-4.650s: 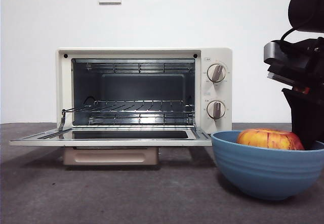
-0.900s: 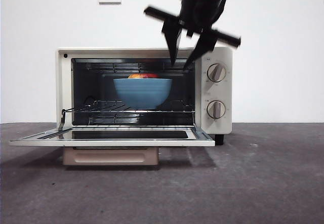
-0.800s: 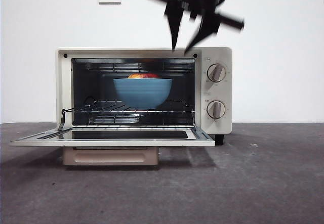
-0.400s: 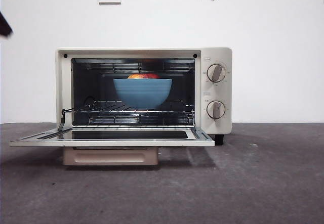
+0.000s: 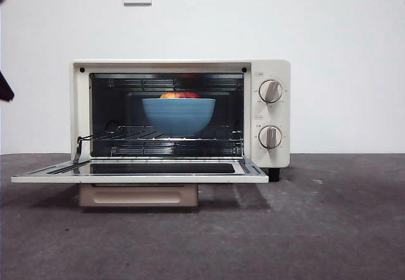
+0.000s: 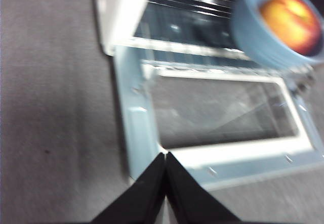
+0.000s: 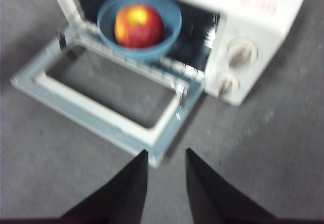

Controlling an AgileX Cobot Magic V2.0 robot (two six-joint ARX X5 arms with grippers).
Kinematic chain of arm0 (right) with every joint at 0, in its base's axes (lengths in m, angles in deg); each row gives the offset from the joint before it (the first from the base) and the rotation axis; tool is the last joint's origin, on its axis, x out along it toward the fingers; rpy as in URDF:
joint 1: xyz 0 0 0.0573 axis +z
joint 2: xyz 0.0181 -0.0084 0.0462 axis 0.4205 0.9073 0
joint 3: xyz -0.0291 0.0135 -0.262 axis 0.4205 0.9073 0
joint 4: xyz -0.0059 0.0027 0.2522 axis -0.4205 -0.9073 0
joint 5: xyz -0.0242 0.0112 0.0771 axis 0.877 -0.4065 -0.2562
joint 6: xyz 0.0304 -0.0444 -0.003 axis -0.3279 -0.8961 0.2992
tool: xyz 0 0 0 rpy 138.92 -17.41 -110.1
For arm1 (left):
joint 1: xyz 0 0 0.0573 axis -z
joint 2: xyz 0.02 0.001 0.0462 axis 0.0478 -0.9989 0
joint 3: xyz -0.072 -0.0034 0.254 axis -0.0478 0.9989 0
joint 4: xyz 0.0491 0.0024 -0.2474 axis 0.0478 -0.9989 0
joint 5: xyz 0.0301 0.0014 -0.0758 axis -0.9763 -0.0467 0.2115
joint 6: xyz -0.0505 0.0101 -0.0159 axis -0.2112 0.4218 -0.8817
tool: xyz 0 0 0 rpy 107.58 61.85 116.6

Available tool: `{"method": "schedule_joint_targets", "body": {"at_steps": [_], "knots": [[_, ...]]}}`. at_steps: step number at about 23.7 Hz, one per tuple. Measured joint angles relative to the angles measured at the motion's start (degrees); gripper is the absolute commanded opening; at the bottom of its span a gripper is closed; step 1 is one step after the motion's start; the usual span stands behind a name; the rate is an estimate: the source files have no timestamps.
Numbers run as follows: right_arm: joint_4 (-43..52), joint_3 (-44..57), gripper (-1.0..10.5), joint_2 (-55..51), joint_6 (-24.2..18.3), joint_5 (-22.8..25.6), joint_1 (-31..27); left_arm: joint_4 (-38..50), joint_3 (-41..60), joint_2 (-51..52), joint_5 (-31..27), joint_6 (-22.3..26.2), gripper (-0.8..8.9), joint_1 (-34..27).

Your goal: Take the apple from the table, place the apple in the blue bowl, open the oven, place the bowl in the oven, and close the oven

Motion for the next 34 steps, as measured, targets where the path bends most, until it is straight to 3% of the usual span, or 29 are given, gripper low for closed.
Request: {"method": "schedule_joint_targets", "body": {"at_steps": [9, 15, 22, 27, 34], "knots": [[0.3, 14.8, 1.2, -13.9, 1.7, -0.6, 0.2, 10.1, 0.0, -18.1, 2.8, 0.0, 0.06, -2.6], [-0.1, 15.6, 1.2, -22.9, 3.5, -0.7, 0.2, 15.8, 0.0, -28.7, 4.7, -0.1, 0.06, -2.5], [-2.8, 15.6, 1.2, -26.6, 4.6, -0.1, 0.2, 17.9, 0.0, -33.6, 9.0, -0.2, 0.06, -1.1], [-4.1, 15.6, 1.2, -26.6, 5.1, 0.1, 0.2, 21.3, 0.3, -33.7, 15.9, -2.1, 0.06, -1.9], [-4.1, 15.6, 1.2, -26.6, 5.2, 1.2, 0.2, 32.1, 0.5, -33.9, 28.7, -11.2, 0.06, -2.8]]}}
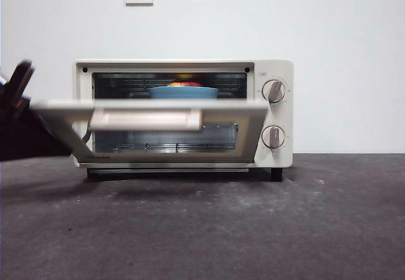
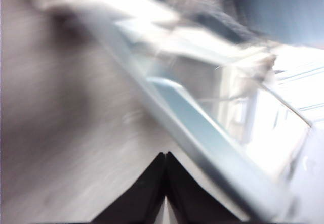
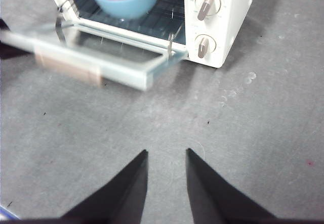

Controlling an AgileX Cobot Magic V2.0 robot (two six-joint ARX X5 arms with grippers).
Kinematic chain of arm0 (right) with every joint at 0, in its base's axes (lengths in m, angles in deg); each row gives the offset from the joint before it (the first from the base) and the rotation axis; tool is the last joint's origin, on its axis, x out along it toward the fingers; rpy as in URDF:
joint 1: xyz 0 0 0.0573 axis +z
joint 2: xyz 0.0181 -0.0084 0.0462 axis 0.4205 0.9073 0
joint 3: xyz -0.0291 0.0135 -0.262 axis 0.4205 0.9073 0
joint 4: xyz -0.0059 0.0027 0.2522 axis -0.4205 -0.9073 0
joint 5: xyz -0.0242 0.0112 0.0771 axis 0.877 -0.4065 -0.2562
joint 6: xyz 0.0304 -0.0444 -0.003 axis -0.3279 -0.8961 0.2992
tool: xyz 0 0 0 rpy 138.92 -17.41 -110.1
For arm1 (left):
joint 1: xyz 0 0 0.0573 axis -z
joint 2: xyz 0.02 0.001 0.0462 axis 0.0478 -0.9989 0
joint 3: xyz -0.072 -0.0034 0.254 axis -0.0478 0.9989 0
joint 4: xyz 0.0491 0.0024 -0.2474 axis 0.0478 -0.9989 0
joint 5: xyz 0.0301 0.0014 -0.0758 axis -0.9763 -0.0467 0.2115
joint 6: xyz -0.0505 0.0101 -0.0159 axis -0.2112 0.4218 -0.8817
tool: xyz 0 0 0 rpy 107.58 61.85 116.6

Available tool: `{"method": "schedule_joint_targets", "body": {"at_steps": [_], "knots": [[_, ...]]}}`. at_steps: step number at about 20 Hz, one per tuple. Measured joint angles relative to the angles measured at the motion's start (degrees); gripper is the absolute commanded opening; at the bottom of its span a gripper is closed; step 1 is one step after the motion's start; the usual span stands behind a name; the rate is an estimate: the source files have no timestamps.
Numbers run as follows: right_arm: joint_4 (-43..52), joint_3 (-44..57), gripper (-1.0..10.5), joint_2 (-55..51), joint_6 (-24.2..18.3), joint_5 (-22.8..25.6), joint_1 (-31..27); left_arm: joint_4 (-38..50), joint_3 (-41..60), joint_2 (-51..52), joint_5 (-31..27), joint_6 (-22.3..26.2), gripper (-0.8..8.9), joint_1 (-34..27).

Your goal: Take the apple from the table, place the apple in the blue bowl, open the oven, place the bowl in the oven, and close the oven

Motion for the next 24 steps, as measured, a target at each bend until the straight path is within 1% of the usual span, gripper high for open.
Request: {"method": "schedule_joint_targets", "body": {"at_steps": [2, 5, 7, 8, 10, 15, 18, 20, 22, 24], "knots": [[0.0, 0.0, 1.2, 0.0, 0.0, 0.0, 0.0, 5.2, 0.0, 0.0, 0.9, -3.3, 0.06, 0.2], [-0.1, 0.0, 1.2, 0.0, 0.1, 0.0, 0.0, 14.4, 0.0, 0.0, 0.8, -8.0, 0.06, 0.3], [-0.3, 0.0, 1.2, 0.0, 0.5, 0.0, 0.0, 19.5, -0.1, 0.0, -1.1, -10.7, 0.06, 0.4], [-0.4, 0.0, 1.2, 0.0, 1.0, 0.0, 0.0, 21.1, -0.4, 0.0, -3.1, -12.0, 0.06, 0.5], [-1.0, 0.0, 1.2, 0.0, 1.4, 0.0, 0.0, 23.1, -1.5, 0.0, -5.3, -13.4, 0.06, 0.5], [-1.3, 0.0, 1.2, 0.0, 1.6, 0.0, 0.0, 23.8, -3.3, 0.0, -5.9, -14.8, 0.06, 0.5], [-1.3, 0.0, 1.2, 0.0, 1.6, 0.1, 0.0, 19.5, -3.3, 2.2, -6.1, -15.0, 0.07, 0.7], [-1.1, 0.0, 1.2, 0.0, 1.5, 0.2, 0.0, 13.7, -3.3, 6.0, -6.3, -13.6, 0.07, 1.6], [-0.3, 0.0, 1.2, 0.0, 1.5, 0.2, 0.0, 4.9, -3.3, 11.7, -8.3, -9.3, 0.07, 3.3], [1.5, 0.0, 1.2, 0.0, 1.3, 0.2, 0.0, -4.8, -3.3, 18.4, -13.1, -3.9, 0.07, 5.6]]}}
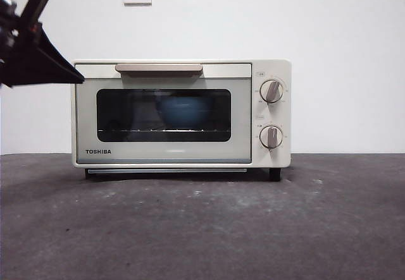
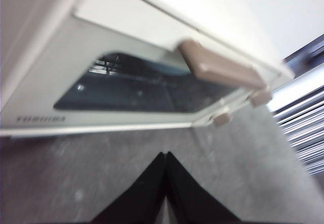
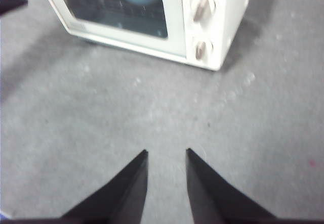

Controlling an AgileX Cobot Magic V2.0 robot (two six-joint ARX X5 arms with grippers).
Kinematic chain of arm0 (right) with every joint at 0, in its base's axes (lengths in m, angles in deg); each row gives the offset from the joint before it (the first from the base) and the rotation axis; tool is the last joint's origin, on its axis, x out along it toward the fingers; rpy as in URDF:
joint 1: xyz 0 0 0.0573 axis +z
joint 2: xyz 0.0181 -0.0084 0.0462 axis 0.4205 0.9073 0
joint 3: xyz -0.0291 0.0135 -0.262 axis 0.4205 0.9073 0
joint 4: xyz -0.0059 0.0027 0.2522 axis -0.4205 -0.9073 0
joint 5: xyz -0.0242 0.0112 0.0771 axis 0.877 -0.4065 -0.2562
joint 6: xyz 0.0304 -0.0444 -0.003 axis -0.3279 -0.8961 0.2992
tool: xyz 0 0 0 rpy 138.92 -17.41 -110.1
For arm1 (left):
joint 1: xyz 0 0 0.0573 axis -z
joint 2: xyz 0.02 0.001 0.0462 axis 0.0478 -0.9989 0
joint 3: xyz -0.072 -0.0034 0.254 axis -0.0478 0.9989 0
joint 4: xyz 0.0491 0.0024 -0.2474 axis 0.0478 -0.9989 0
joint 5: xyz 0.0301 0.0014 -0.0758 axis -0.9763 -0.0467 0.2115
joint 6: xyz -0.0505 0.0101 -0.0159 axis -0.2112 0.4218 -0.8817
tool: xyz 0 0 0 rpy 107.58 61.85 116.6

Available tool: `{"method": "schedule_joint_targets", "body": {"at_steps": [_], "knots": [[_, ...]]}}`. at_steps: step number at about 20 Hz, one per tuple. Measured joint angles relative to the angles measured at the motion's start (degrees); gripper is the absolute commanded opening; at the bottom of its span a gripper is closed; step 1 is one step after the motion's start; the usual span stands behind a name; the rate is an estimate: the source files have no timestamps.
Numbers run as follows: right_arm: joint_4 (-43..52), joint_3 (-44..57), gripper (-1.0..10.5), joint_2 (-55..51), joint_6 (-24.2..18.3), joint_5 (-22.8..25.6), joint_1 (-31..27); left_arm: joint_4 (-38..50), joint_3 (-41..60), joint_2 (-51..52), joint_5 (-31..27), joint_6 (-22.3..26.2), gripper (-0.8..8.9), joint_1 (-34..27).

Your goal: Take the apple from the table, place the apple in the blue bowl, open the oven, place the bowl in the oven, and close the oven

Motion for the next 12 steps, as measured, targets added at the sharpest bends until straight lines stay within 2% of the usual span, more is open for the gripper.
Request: {"method": "schedule_joint_targets", "body": {"at_steps": [3, 5, 10, 12], "knots": [[4.0, 0.3, 1.2, 0.0, -1.0, -0.7, 0.0, -13.3, 0.0, 10.7, -7.9, 7.2, 0.07, 4.3], [7.7, 1.8, 1.2, 0.0, -1.9, -3.1, 0.0, -19.3, 0.0, 17.1, -12.1, 10.0, 0.07, 7.3], [16.4, 6.9, 1.2, 0.0, -3.4, -11.5, 0.0, -32.5, 0.0, 31.4, -20.7, 12.9, 0.07, 13.8], [19.1, 8.4, 1.2, 0.0, -3.6, -12.9, 0.0, -36.2, 0.0, 34.3, -22.3, 13.3, 0.07, 15.1]]}}
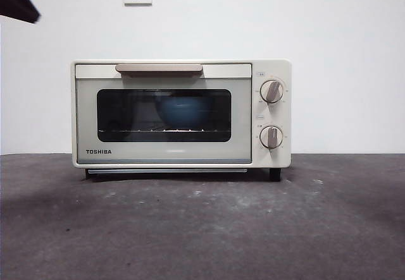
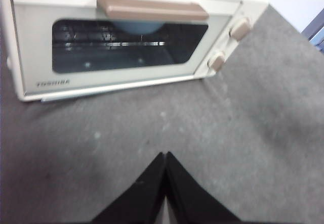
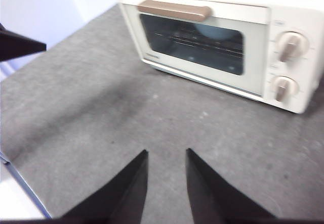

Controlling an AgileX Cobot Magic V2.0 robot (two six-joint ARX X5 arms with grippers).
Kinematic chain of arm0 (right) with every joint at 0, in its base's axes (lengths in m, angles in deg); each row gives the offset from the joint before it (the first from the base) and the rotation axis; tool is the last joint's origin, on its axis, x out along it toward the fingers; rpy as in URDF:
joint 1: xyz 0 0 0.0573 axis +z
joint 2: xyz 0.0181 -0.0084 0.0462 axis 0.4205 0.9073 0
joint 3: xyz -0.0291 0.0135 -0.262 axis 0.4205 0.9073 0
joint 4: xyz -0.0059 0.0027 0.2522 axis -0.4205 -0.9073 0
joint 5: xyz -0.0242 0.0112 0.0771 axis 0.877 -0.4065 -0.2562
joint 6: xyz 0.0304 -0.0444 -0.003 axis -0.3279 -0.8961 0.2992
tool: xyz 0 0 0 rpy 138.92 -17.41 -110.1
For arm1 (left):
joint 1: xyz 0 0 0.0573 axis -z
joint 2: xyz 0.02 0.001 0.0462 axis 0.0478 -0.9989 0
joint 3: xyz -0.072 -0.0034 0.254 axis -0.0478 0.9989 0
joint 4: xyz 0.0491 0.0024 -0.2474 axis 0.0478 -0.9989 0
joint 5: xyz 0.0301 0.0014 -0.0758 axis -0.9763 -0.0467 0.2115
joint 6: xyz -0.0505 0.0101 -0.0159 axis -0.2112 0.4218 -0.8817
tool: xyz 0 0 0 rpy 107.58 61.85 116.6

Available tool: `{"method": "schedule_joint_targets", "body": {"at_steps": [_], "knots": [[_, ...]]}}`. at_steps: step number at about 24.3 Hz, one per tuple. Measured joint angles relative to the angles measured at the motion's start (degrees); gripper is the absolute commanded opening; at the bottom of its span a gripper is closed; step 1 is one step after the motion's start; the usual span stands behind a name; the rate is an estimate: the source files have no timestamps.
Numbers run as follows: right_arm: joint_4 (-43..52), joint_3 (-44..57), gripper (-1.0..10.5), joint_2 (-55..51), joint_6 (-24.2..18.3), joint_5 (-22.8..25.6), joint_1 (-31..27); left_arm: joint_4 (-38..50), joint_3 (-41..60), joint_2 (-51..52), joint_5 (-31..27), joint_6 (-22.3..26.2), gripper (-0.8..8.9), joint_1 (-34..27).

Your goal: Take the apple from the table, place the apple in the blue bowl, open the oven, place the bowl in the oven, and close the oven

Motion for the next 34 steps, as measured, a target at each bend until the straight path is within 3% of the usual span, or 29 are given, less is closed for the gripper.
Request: {"method": "schedule_joint_targets", "body": {"at_steps": [5, 13, 18, 34], "knots": [[5.9, 2.6, 0.0, 0.1, -1.3, -0.8, 0.0, -4.7, 0.0, 5.1, -1.2, 0.4, 0.07, 1.0], [6.9, 2.9, 0.0, 0.1, -4.0, -0.4, 0.0, -5.5, 0.0, 8.1, -1.2, 0.4, 0.07, 1.1], [6.9, 2.9, 0.0, 0.1, -4.2, 2.4, 0.0, -5.8, 0.0, 8.0, -1.2, 0.4, 0.07, 1.1], [7.0, 2.9, 0.0, 0.1, -4.3, 2.5, 0.0, -5.8, 0.0, 8.0, -1.2, 0.4, 0.07, 1.1]]}}
